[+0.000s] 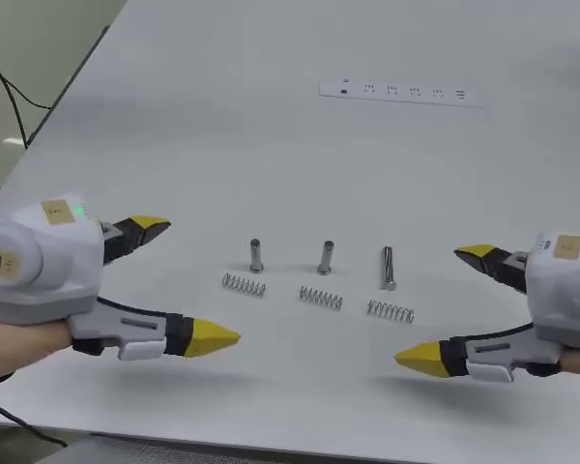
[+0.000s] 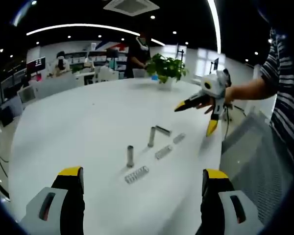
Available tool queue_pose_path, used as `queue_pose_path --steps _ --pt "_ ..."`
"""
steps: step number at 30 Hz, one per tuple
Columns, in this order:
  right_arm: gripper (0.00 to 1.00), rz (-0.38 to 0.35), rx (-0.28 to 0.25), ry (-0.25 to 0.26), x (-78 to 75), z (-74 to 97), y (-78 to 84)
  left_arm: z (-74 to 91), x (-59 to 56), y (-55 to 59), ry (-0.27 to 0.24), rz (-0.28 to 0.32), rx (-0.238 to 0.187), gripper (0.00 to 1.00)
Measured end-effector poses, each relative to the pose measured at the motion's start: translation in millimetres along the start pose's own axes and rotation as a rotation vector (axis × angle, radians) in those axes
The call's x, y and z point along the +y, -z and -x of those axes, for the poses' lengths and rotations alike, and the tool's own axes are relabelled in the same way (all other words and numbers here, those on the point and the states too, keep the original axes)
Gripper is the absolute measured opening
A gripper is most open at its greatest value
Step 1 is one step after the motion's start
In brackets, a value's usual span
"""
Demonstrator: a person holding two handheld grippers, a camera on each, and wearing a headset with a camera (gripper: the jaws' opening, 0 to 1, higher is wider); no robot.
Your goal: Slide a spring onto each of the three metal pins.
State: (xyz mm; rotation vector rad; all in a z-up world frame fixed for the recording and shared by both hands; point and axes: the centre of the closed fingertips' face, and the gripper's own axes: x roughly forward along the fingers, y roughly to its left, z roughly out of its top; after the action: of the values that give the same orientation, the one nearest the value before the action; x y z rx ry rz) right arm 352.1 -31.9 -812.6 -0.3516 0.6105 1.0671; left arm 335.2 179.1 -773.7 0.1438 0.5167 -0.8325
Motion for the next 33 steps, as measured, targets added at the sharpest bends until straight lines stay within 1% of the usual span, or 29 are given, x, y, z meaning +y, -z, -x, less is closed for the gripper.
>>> queue_pose_path --steps 3,14,18,20,27,33 --pt "0.97 -0.007 -0.006 -0.002 1.2 -0.3 -1.7 0.1 -0.6 2.9 0.001 -0.004 0.009 0.98" --pt "0.97 -0.005 -0.002 0.004 0.4 0.9 -3.8 -1.4 -0.8 -0.9 0.001 0.000 -0.005 0.98" --pt "0.96 -0.011 -0.007 0.002 0.0 1.1 -5.4 -1.7 -1.5 0.3 0.001 -0.002 -0.002 0.98" --pt "0.96 -0.007 -0.001 0.000 -0.8 0.4 -5.7 -1.4 -1.7 0.5 0.001 -0.004 -0.001 0.98" --pt "0.95 -0.009 -0.016 -0.002 -3.1 -3.3 -16.5 -0.6 -1.1 2.2 -0.002 0.002 0.001 0.98" --pt "0.89 -0.019 -0.019 0.000 -8.6 -8.7 -24.1 -1.2 -1.6 4.2 -0.002 0.003 0.005 0.98"
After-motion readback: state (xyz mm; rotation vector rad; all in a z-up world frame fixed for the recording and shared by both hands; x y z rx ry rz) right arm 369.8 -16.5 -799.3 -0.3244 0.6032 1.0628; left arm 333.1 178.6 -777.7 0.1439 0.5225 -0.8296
